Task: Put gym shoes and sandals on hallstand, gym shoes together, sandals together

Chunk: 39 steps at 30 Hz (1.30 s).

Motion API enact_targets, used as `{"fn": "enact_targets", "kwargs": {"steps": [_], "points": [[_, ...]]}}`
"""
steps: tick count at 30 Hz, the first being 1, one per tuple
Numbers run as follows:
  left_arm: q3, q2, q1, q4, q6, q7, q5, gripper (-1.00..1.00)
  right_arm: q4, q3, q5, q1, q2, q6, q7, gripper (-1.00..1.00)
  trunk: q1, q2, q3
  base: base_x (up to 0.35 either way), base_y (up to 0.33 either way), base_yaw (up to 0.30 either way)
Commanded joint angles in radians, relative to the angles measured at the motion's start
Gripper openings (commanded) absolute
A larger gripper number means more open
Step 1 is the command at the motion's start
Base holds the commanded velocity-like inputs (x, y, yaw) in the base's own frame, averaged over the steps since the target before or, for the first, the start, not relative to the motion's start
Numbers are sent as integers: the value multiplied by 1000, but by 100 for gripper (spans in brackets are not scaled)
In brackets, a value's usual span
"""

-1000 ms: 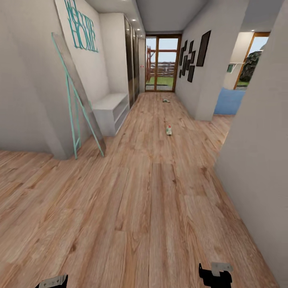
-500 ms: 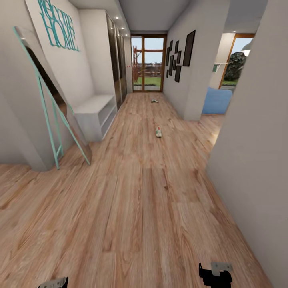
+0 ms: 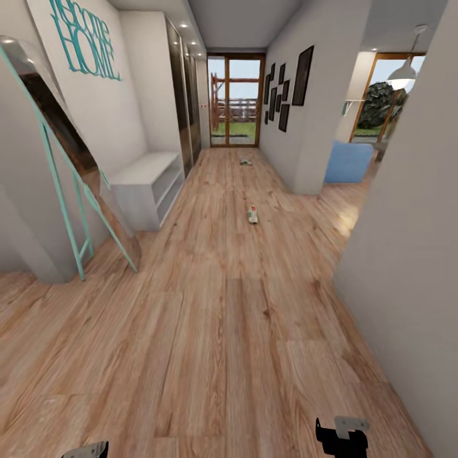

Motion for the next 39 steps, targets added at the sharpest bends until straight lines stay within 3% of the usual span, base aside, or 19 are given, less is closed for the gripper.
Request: {"fn": "enact_targets", "kwargs": {"steps": [1,39], "points": [[5,0,-1,1,-3,-6,1,100,1,-7,11,-1,0,-2,-4,100,0,0,-1,339,0,0],[5,-3,-1,2,-2,-20,-1,100,1,-9,8,-1,-1,-1,-7,100,0,0,-1,339,0,0]]}}
